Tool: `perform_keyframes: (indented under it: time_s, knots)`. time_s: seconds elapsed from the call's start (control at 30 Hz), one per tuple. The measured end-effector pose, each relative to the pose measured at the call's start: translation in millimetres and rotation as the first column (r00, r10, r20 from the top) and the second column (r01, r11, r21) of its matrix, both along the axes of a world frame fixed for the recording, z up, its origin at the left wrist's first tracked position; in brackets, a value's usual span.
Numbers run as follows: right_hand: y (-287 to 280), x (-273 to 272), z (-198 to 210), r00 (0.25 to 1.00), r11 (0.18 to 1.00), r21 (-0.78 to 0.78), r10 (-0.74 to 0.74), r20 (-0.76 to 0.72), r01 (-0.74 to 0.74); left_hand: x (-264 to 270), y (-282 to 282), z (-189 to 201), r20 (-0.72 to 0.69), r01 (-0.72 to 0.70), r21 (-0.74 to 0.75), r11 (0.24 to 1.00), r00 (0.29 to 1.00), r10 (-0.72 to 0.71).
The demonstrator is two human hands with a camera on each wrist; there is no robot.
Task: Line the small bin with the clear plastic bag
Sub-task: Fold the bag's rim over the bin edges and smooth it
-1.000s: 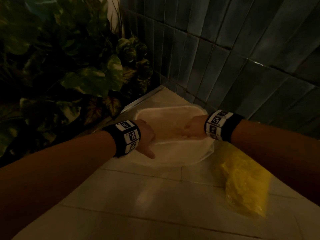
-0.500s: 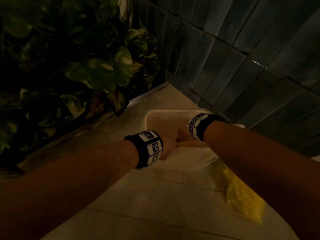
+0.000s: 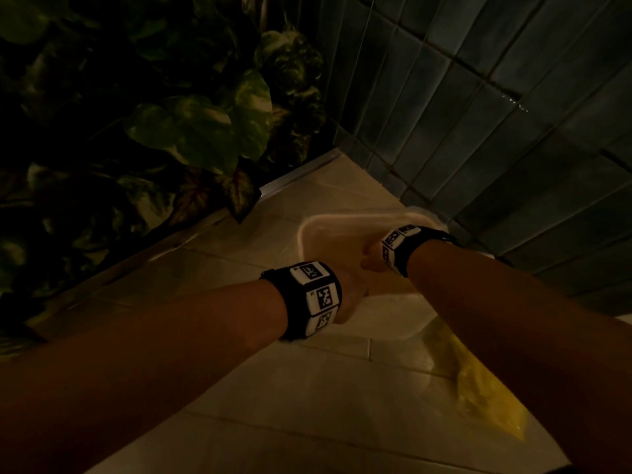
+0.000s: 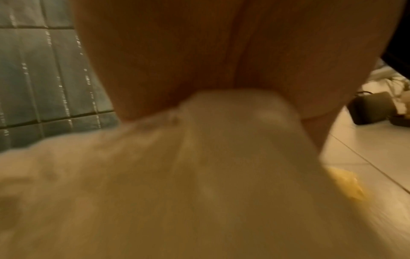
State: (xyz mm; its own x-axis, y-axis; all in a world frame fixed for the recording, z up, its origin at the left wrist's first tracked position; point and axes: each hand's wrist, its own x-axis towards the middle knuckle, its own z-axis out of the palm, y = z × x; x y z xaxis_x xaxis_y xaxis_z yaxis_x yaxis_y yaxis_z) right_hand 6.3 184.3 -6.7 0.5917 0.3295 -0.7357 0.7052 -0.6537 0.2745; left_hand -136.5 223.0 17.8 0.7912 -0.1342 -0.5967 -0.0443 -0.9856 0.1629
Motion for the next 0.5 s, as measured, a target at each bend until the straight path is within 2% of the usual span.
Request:
perform_keyframes:
  time_s: [0.03,0.13,0.2,0.27,0.43,0.5]
  knots:
    - [-3.2,3.5,-0.3,0.997,0.997,-0.045,0.072,0.021,-0.071,0.4,1.3,1.2,0.002,-0.017,-0.020,1.000,1.000,0.017]
    - [-13.7,42.9,-36.4,0.976,0.974,-0.079,0.206,-0.073,-0.212,0.3,6.2,13.7,0.000,0.012,-0.050,0.999,1.000,-0.012]
    - [-20.0,19.7,-3.4,0.995,0.995,0.047,0.088,-0.053,-0.086,-0.7,12.5,23.6,-0.008,0.007,-0.054,0.999,1.000,-0.007]
    - [-28.0,-17.3,42.3,0.991,0.987,0.135,0.098,-0.094,-0.085,-2.3,19.1,27.3,-0.030,0.007,-0.013,1.000,1.000,-0.008]
    - [-61.3,-43.8,74.6,0.945,0.984,0.134,0.151,-0.291,-0.116,-4.1,18.7,26.2,-0.134,-0.008,0.115,0.993,0.991,0.024]
    - [-73.5,-43.1,72.4,0.943,0.981,0.063,0.192,-0.271,-0.182,-6.4,19.1,22.6,-0.180,0.020,0.197,0.980,0.984,0.016]
